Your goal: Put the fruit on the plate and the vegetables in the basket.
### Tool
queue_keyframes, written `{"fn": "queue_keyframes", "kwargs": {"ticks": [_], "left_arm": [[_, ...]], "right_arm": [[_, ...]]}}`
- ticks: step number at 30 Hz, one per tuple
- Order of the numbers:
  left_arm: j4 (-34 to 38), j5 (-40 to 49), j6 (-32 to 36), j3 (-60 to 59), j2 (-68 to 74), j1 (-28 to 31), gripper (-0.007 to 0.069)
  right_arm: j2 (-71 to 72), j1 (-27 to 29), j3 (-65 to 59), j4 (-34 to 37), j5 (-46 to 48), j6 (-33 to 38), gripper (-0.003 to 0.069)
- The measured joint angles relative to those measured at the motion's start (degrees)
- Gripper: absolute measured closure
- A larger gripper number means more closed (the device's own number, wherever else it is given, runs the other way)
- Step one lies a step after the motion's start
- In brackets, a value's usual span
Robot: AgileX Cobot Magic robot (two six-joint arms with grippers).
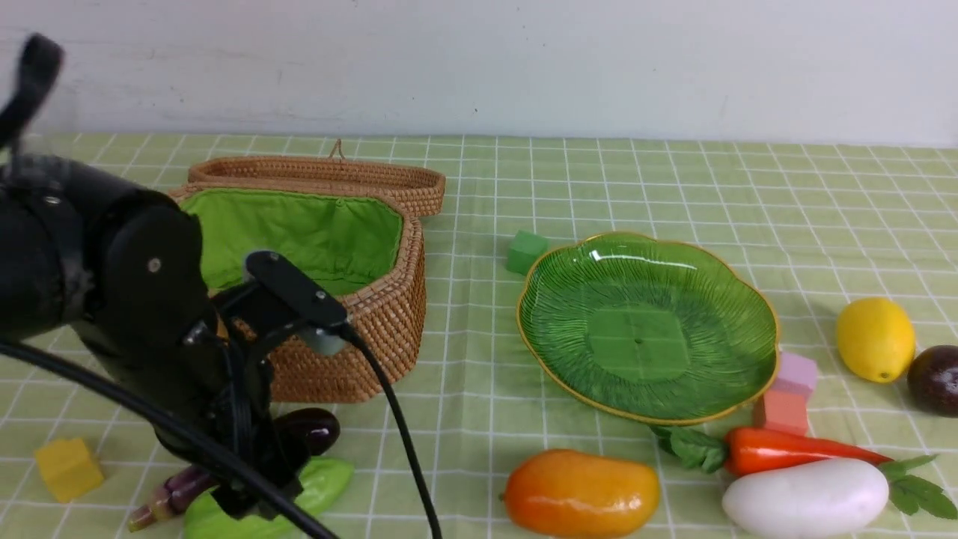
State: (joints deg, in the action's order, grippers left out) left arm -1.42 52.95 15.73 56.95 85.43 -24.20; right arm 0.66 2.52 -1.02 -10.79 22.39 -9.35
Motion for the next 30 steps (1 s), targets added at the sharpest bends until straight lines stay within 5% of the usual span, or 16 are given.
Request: {"fn": "queue_keyframes", "kwargs": {"ticks": [8, 30], "left_arm": [[0.0, -5.2, 0.9, 0.0, 7.9, -0.1, 0.0101], [0.2, -8.2, 0.8, 0.3, 12.6, -0.1, 0.0109]], "right_arm": [[0.0, 0.0, 0.0, 0.0, 0.0, 0.0, 0.0419], [0.0, 0.0, 0.0, 0.0, 0.0, 0.0, 0.0419]]}}
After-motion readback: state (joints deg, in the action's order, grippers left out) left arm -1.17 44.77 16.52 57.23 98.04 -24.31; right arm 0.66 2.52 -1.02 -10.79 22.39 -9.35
